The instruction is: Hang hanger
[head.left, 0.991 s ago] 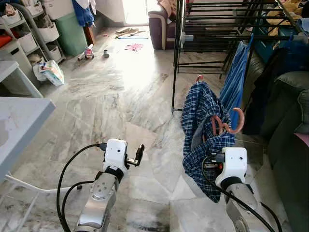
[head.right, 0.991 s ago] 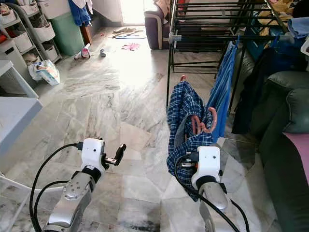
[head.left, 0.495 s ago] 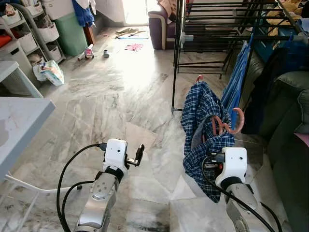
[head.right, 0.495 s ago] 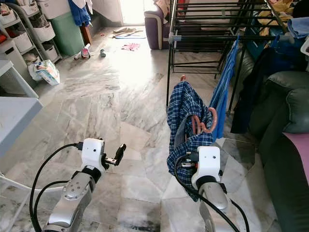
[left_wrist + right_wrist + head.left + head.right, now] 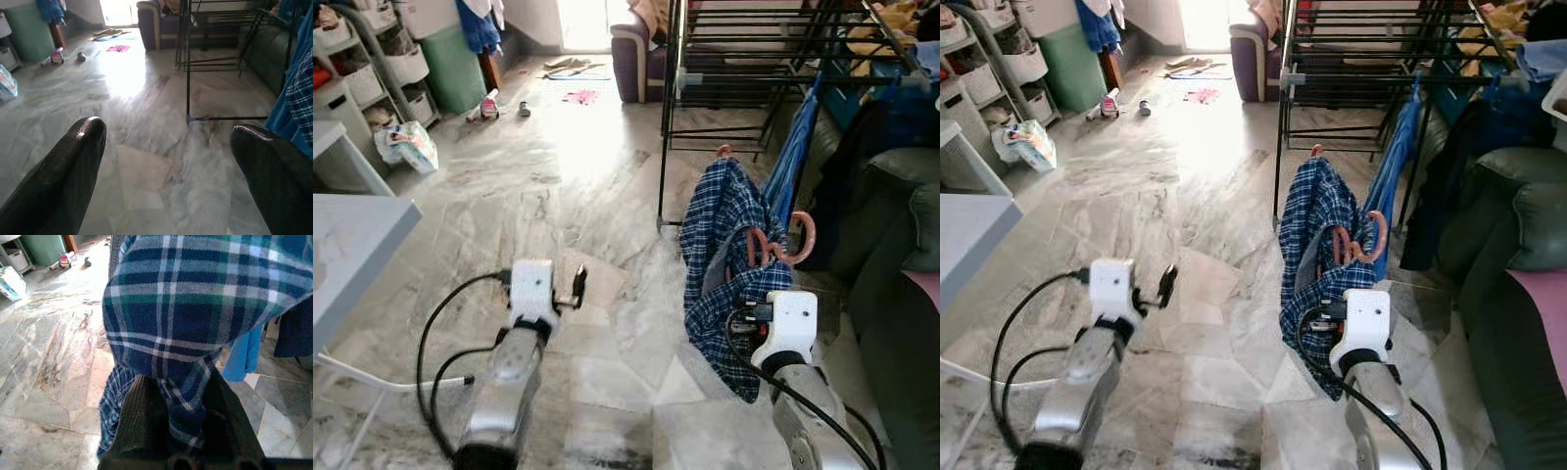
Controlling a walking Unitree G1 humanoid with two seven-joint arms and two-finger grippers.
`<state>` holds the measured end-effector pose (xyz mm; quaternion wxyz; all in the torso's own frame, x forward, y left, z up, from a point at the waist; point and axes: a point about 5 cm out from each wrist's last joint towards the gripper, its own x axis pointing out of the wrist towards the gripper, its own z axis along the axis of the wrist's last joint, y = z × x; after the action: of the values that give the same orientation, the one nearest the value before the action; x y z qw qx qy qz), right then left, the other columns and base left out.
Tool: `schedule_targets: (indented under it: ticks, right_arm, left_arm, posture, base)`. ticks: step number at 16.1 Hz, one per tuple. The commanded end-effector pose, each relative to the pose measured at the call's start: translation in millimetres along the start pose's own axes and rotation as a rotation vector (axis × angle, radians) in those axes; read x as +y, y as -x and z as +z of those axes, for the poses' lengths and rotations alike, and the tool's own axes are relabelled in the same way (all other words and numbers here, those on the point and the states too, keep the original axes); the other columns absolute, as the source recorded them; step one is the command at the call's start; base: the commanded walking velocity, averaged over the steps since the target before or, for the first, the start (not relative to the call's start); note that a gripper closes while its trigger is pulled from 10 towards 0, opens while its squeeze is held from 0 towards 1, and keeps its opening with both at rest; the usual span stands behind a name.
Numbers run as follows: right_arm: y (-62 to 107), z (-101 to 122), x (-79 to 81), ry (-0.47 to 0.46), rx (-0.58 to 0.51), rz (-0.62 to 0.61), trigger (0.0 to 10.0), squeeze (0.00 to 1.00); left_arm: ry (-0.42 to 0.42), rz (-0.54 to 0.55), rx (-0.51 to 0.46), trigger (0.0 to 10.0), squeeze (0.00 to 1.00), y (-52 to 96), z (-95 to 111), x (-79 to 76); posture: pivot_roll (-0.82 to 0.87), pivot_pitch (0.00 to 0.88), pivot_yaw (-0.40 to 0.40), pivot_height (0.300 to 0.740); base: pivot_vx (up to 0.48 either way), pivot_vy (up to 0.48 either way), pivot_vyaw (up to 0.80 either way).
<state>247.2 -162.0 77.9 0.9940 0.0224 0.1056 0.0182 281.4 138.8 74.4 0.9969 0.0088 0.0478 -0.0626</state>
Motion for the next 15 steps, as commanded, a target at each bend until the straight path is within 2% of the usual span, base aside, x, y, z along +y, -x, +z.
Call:
schedule_targets:
  ticks: [1, 8, 15]
  right_arm:
    - [1.3, 12.4, 2.3, -0.003, -0.052, 0.013, 10.0, 0.0]
    - [0.4, 13.3, -1.1, 0.007, -0.052, 0.01, 10.0, 0.0]
    - [2.9, 11.2, 2.0, 0.025, -0.048, 0.031, 10.0, 0.0]
  left_arm:
    - [-0.005, 0.003, -0.01, 10.0, 0.0, 4.1, 4.0, 6.3]
    - [-0.016, -0.044, 0.006, 10.0, 0.0, 8.5, 1.7, -0.2]
    - [-0.019, -0.076, 0.015, 10.0, 0.0, 6.0, 1.1, -5.6]
  posture:
    - [0.0, 0.005, 0.02, 0.74]
    - [0.0, 0.024, 0.034, 0.74]
    - [-0.02, 0.004, 0.044, 0.74]
  base:
    - [0.0, 0.0, 0.0]
    - [0.0, 0.0, 0.0]
    - [0.0, -0.279, 0.0]
